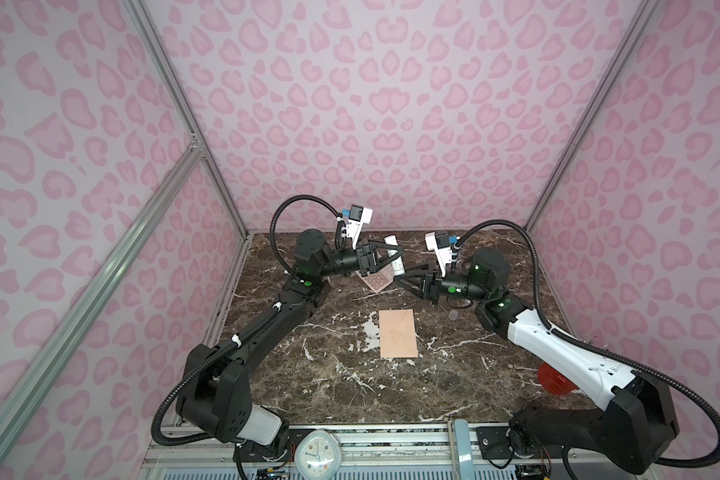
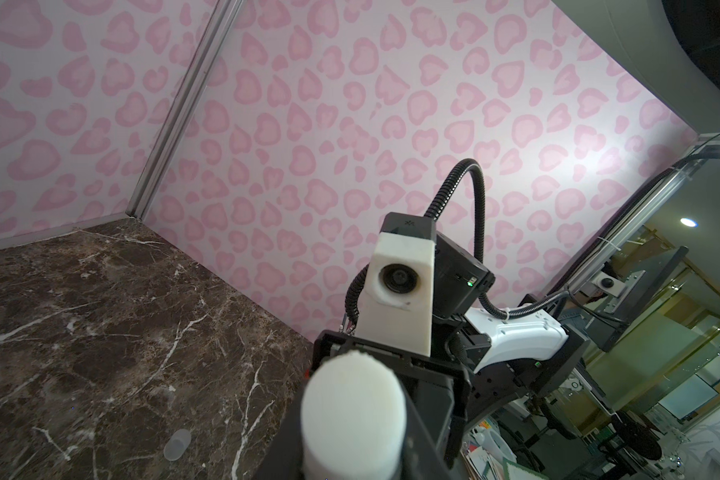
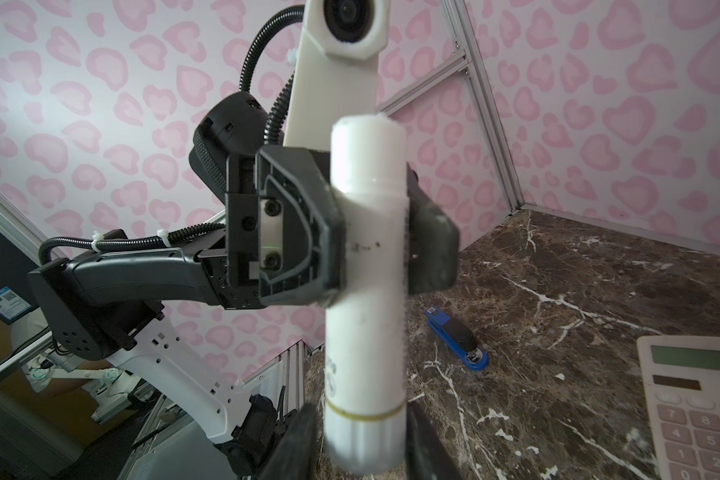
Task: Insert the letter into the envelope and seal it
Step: 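Hold the glue stick between both grippers above the table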
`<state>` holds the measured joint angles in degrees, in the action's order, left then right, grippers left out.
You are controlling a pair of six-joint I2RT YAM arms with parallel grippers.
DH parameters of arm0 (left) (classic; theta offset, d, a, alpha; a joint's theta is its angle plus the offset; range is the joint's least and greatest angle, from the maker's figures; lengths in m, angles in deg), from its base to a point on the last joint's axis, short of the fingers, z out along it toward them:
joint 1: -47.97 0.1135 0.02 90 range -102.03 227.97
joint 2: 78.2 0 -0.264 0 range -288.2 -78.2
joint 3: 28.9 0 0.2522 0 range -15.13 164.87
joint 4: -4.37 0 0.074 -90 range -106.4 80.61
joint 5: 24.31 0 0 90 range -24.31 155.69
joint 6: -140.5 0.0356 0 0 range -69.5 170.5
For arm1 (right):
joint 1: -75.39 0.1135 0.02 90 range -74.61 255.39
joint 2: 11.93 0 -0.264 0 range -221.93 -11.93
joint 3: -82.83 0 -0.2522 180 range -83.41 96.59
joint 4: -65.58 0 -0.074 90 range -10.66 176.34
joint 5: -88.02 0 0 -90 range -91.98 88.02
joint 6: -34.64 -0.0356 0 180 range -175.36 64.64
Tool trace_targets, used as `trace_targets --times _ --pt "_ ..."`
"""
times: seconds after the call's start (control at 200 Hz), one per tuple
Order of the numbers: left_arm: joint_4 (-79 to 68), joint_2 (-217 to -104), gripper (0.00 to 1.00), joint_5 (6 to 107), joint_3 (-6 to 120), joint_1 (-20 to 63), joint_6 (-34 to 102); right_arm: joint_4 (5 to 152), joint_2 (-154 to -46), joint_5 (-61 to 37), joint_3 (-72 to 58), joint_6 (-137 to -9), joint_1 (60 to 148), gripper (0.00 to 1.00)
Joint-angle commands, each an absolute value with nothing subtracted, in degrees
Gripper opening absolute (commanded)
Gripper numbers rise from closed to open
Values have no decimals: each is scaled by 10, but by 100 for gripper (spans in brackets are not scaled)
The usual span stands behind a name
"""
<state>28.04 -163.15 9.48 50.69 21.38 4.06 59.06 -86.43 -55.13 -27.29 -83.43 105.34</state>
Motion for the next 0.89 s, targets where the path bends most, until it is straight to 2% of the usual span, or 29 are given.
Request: trace_targets --times 0.0,0.175,0.555,0.705,0.89 --pt "309 -1633 4 85 505 212 37 570 -865 -553 -272 -837 1053 37" --pt "309 -1630 4 83 503 208 36 574 -862 -548 -271 -832 1053 35" --pt "297 -1626 4 114 501 206 49 602 -859 -531 -272 -816 1057 21" --pt "209 -1618 4 171 512 200 120 635 -862 -449 -259 -821 1066 9" --pt "100 -1605 4 293 527 185 207 699 -863 -298 -227 -782 1118 6"
